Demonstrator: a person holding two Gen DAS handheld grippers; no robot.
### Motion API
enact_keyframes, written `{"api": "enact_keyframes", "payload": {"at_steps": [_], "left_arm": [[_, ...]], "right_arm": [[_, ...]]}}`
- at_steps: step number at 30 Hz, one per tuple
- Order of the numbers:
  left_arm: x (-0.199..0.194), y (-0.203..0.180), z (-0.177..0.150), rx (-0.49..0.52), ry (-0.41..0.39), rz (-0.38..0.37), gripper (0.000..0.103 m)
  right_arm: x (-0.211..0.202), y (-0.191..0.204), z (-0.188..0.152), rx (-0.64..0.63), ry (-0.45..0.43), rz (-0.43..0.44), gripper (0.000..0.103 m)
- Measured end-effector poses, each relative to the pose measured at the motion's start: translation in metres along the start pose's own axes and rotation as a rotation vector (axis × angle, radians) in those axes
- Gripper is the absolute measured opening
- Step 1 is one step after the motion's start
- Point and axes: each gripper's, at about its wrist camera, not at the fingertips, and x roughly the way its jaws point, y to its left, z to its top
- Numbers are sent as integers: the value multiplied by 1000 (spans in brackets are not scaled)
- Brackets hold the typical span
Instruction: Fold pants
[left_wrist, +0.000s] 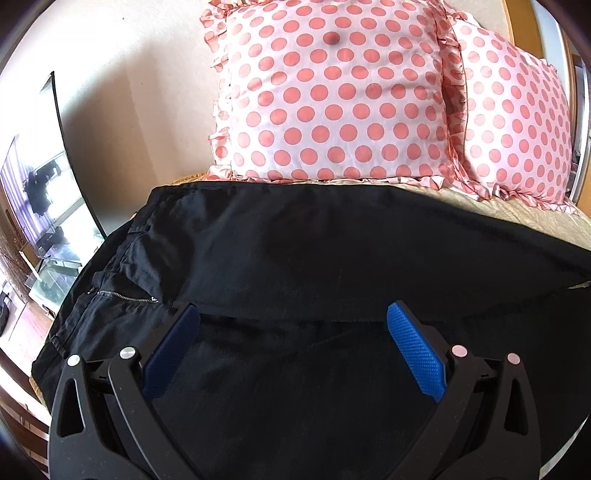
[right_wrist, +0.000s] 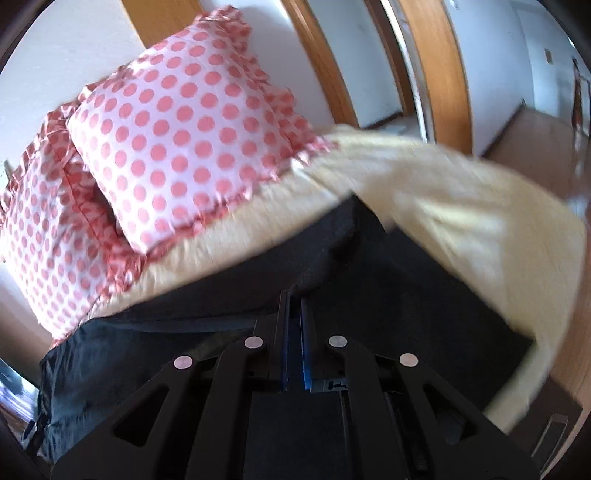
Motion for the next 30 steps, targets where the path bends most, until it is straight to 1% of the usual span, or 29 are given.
{"api": "enact_keyframes", "payload": {"at_steps": [2,5,8,9,10,12,13,15,17,20,21,22,23,24,27,30], "left_arm": [[-3,-1,-1,4,-9,6,101],[-6,-7,-1,28,-31,48,101],[-15,-12,-4,76,-98,100,101],[-20,-14,-6,94,-139,123,101],[-25,-17,-8,110,-179,143,101],[-34,-20,-11,141,-257,167,101],[-38,-21,-11,152,-285,173,101],[-43,-22,-10,154,-307,170,101],[-44,-21,-8,144,-303,149,101],[-38,-19,-5,127,-247,112,101],[-35,-17,-4,112,-227,92,101],[-33,-15,-5,97,-213,75,101],[-31,-13,-5,80,-198,59,101],[-29,-9,-5,58,-177,47,101],[-23,-2,-6,23,-133,24,101],[-23,2,-7,20,-134,35,101]], "right_arm": [[0,-13,-10,43,26,18,6],[9,-24,-13,99,62,41,6],[15,-35,-14,173,86,67,10],[17,-38,-14,196,88,79,16],[18,-41,-14,217,91,88,27],[19,-45,-14,256,85,119,39],[18,-47,-14,273,82,126,40],[17,-49,-12,291,62,127,40],[18,-48,-11,293,42,127,40],[23,-44,-10,279,28,114,37],[25,-42,-9,269,25,102,29],[27,-43,-9,267,24,99,25],[28,-43,-9,270,22,102,12],[29,-45,-9,273,17,114,7],[25,-45,-8,251,-12,122,6],[6,-47,-4,248,-82,147,6]]}}
